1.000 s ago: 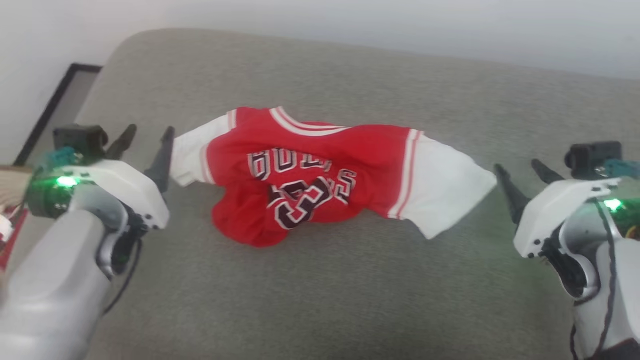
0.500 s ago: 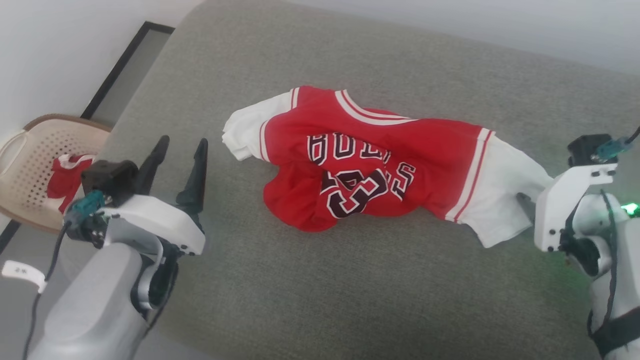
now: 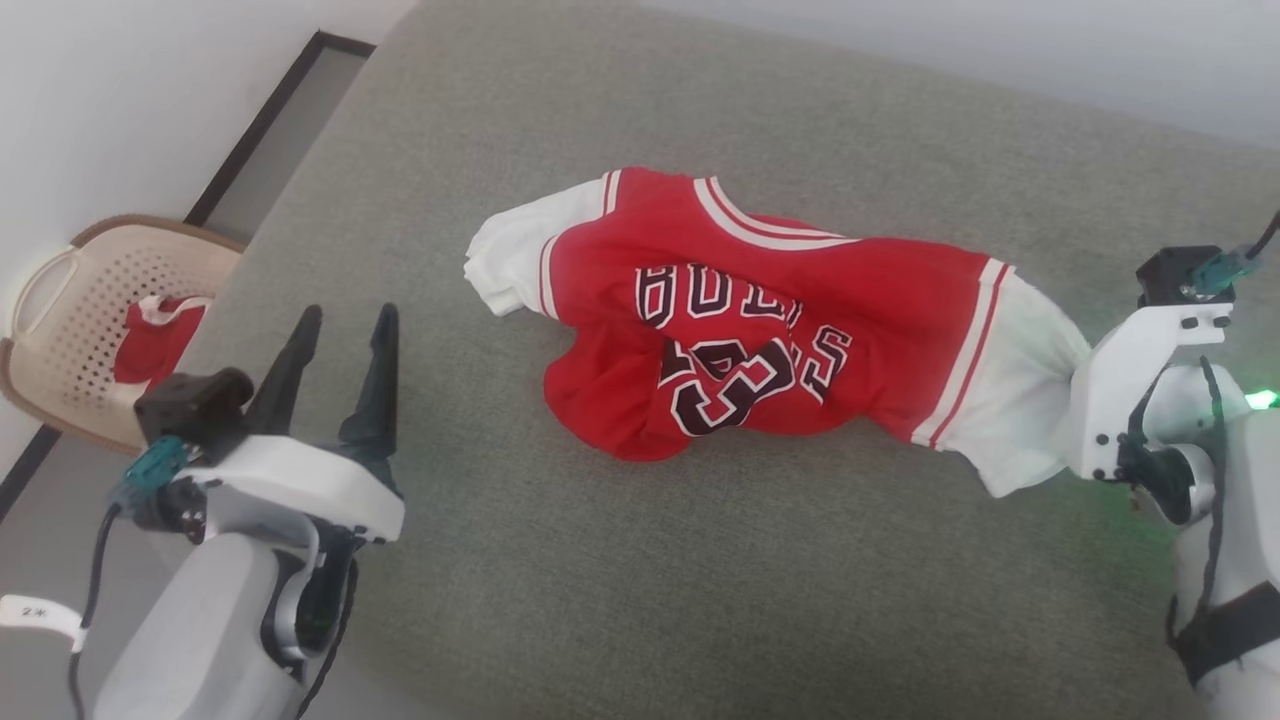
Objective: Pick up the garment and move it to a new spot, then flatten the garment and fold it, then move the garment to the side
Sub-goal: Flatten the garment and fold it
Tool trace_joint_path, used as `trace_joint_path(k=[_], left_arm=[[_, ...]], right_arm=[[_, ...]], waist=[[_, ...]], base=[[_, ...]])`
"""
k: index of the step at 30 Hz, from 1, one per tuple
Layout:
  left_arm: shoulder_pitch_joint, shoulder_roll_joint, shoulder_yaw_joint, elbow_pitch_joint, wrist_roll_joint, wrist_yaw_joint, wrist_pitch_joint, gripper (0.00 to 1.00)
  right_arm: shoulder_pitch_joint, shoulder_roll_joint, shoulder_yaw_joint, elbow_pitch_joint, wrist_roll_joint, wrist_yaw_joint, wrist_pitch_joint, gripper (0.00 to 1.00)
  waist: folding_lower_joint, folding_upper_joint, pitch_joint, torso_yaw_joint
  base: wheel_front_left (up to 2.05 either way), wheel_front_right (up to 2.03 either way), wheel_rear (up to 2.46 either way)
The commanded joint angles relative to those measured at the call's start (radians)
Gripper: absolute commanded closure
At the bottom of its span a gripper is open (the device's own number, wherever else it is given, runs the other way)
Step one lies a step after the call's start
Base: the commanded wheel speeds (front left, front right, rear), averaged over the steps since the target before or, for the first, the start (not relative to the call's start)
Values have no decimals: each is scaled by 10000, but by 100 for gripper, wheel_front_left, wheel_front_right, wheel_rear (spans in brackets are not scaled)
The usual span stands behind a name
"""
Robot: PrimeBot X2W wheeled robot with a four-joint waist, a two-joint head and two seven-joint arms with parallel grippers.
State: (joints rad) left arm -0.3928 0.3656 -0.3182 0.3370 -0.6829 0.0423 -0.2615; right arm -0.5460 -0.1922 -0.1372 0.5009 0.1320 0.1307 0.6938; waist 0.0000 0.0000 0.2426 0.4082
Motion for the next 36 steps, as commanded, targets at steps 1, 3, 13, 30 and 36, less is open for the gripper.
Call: trace_joint_path(k=[1,3,13,30,36], left_arm=[[217,7,149,-58,124,-53,-44,0],[329,-6,318,-126,148,-111,-44,0],[825,64,669,-349,375,-118,-43,0],[888,356,435,-484,426,-227,396,0],[730,660,78,-912,188,-424,1645,0]], right_arm=[[339,-186,19,-59,76,0,231,100],[415,-361,5,-406,327,0,413,100],[1665,-1986,-628,-2016,1506,0,1673,100],[1948,-1491,-1699,-1427,1232,1,736,0],[1857,-1083,-1727,-1871,1056,1,104,0]], waist=[[0,0,-125,-130],[0,0,-220,-245],[0,0,-543,-659],[0,0,-924,-1092],[0,0,-1101,-1557]], base=[[0,0,0],[0,0,0],[0,0,0],[0,0,0],[0,0,0]])
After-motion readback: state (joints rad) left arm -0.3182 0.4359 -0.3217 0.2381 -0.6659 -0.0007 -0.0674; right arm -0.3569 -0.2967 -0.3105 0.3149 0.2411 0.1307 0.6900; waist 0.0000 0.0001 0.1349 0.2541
